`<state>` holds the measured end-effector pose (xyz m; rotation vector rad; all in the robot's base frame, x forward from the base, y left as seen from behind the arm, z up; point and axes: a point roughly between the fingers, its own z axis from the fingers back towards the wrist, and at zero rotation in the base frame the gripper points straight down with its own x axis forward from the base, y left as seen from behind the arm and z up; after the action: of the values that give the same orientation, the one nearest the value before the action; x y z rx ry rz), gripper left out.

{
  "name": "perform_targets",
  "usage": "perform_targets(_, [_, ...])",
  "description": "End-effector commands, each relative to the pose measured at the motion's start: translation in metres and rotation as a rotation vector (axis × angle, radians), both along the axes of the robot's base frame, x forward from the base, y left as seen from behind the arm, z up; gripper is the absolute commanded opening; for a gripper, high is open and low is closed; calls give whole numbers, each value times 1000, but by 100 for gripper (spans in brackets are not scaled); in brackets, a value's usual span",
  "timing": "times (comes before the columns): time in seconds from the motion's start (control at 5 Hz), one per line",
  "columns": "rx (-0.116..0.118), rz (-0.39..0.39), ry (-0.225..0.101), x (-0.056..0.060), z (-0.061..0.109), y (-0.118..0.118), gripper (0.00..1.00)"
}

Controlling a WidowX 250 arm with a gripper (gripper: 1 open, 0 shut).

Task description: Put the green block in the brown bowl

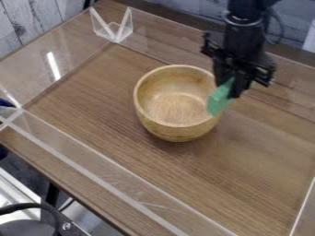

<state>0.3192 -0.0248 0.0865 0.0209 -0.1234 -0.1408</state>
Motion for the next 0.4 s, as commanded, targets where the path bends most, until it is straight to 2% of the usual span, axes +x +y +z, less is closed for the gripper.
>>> perform_targets(0.0, [9,27,-45,-2,13,21,0])
perform_targets(0.2, [16,45,-28,-7,7,37,0])
